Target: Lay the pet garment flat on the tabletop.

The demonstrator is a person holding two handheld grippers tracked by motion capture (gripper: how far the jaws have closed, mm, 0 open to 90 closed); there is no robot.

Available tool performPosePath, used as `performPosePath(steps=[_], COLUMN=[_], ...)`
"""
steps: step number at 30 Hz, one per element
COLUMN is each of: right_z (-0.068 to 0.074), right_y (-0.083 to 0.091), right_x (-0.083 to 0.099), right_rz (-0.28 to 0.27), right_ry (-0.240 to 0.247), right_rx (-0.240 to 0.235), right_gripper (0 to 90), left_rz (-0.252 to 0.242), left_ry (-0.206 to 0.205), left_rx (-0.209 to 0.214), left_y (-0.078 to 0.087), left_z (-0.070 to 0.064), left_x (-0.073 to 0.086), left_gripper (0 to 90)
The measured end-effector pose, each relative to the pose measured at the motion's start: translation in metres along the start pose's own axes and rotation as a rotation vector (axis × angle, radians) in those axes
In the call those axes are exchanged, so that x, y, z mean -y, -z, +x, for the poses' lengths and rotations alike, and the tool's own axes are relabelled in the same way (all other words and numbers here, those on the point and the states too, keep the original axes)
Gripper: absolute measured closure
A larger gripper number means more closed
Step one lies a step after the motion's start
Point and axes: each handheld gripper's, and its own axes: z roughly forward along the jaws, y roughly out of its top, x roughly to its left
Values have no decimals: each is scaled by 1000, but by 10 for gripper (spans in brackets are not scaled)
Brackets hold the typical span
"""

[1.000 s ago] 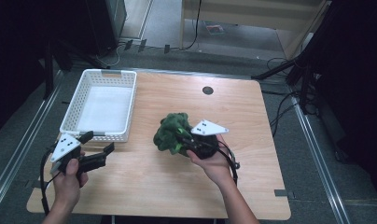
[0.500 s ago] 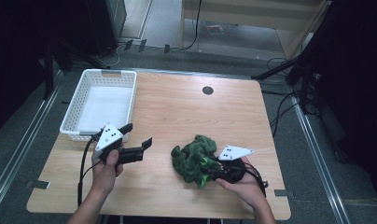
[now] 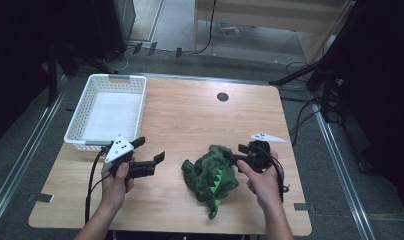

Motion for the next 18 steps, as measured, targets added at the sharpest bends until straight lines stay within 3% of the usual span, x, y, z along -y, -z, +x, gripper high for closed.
performPosePath(steps=[2, 4, 5, 6, 7, 8, 9, 10, 12, 13, 14, 15, 16, 17, 18], right_z=[-1, 0, 0, 0, -1, -2, -4, -4, -1, -1, 8, 12, 12, 23, 23], right_y=[-18, -35, -41, -45, -46, -46, -45, -43, -32, -32, -16, -10, -10, 4, 4], right_x=[0, 4, 6, 9, 12, 14, 16, 16, 13, 13, 6, 3, 3, -4, -4], right_rz=[40, 118, 149, 168, 166, 151, 147, 132, 45, 45, -66, -101, -101, -181, -181], right_ry=[-61, -86, -92, -89, -82, -78, -65, -53, -26, -26, 24, 40, 40, 93, 93], right_rx=[39, 92, 96, 96, 104, 88, 50, 31, -33, -33, -91, -105, -105, -147, -147], right_gripper=[267, 273, 290, 362, 517, 651, 723, 798, 836, 836, 847, 849, 849, 850, 850], left_rz=[9, 15, 19, 20, 25, 26, 27, 30, 28, 28, 21, 22, 22, 17, 17], left_ry=[-2, -3, -4, -3, -5, 0, -3, 0, 11, 11, 14, 11, 11, 5, 5], left_rx=[4, 6, 8, 10, 11, 14, 16, 22, 38, 38, 59, 65, 65, 92, 92], left_y=[-2, -4, -5, -6, -7, -9, -10, -10, -10, -10, -10, -9, -9, -9, -9], left_z=[-2, -4, -4, -5, -5, -5, -5, -6, -7, -7, -9, -10, -10, -13, -13], left_x=[2, 4, 4, 5, 5, 6, 6, 6, 6, 6, 5, 4, 4, 3, 3], left_gripper=[141, 141, 141, 141, 141, 141, 141, 141, 141, 141, 142, 142, 144, 145, 145])
